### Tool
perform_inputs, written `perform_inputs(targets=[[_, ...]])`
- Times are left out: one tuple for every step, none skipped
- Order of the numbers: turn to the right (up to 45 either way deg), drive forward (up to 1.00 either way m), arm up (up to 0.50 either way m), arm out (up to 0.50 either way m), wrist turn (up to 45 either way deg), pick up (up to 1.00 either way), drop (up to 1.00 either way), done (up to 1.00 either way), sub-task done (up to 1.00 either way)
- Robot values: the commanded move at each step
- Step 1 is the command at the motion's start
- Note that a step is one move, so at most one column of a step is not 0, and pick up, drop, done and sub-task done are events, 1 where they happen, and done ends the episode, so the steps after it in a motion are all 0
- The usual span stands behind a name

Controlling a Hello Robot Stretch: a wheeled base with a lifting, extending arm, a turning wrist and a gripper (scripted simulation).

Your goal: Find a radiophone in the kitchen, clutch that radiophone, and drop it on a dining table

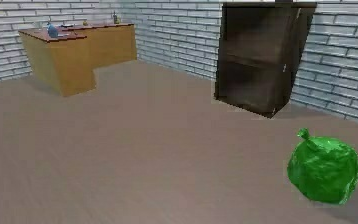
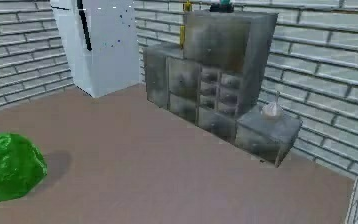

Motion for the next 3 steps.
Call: perform_inputs(targets=[[-36.0, 0.0, 0.0, 0.0, 0.0, 0.0, 0.0, 0.0, 0.0], [0.0, 1.0, 0.0, 0.0, 0.0, 0.0, 0.0, 0.0, 0.0], [0.0, 1.0, 0.0, 0.0, 0.0, 0.0, 0.0, 0.0, 0.0]])
